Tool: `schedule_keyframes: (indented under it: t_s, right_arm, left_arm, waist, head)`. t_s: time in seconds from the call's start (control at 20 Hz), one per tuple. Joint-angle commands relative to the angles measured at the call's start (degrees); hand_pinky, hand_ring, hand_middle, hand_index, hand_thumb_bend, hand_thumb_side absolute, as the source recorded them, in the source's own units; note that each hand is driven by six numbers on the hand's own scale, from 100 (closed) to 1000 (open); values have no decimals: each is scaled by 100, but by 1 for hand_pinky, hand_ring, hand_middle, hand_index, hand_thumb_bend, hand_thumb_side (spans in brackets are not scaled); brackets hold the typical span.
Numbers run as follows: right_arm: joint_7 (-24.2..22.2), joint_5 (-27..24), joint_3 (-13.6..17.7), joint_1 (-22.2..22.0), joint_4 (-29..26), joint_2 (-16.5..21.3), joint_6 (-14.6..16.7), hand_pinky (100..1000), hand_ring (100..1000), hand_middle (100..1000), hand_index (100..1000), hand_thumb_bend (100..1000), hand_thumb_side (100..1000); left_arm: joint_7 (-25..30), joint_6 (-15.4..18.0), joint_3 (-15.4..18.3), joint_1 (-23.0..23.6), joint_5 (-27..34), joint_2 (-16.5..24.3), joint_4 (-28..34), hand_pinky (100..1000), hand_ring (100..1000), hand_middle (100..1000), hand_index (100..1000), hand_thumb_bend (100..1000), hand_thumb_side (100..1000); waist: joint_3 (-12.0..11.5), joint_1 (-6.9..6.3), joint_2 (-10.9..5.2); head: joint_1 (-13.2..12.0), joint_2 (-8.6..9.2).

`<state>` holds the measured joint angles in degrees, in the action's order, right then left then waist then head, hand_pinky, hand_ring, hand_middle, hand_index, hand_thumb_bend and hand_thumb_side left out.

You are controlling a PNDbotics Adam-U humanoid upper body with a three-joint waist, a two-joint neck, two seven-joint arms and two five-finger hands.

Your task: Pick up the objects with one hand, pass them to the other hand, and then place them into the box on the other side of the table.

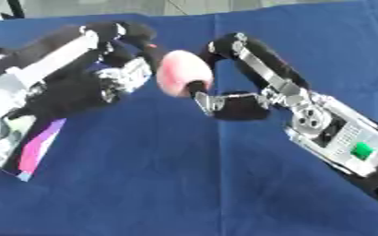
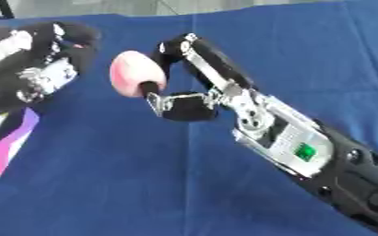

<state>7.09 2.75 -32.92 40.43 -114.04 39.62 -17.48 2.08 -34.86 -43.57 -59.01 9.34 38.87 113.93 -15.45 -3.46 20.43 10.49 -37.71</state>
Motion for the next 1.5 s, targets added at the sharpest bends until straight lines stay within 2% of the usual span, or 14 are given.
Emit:
schedule_keyframes:
  t_s: [0.05,0.15,0.4,0.6,0.75,1.0,1.25,1.5]
  right_arm:
    - [-167,73,24,117,-55,29,78,809,632,380,554,100,100]
    - [-263,98,15,118,-55,19,119,810,631,380,553,100,100]
    - [-455,188,-10,100,-55,-22,310,813,631,379,551,100,100]
    - [-539,285,-33,48,-55,-34,411,814,629,378,551,100,100]
    - [-554,337,-51,-1,-55,-47,396,813,626,377,549,100,100]
    - [-435,339,-54,-36,-55,-68,396,813,623,373,547,100,100]
    - [-249,306,-41,-58,-55,-85,410,812,621,367,543,100,100]
    - [-124,333,-35,-40,-55,-92,484,814,621,366,541,100,100]
  left_arm:
    - [288,-264,-45,-177,-252,-126,66,857,793,813,924,337,784]
    - [465,-401,-71,-239,-414,-223,66,855,797,805,930,407,757]
    - [946,-461,58,-340,-889,-244,66,839,811,804,990,545,708]
    - [1335,-258,332,-455,-1278,-142,66,813,801,781,980,604,618]
    - [1583,4,544,-504,-1554,-100,66,805,790,766,947,577,573]
    - [1884,357,695,-408,-2014,1,66,804,792,768,948,537,547]
    - [2173,380,710,-307,-2484,-6,66,807,796,772,950,463,524]
    - [2613,223,654,-138,-2957,-8,66,815,809,784,939,403,476]
  waist:
    - [-25,2,-88]
    - [-39,7,-77]
    - [-53,23,-59]
    - [-62,28,-42]
    - [-69,32,-28]
    - [-71,36,-20]
    - [-62,49,-11]
    - [-38,56,2]
  head:
    - [7,-21]
    - [0,-14]
    - [-16,28]
    - [2,40]
    - [32,48]
    - [45,44]
    - [23,95]
    - [-2,92]
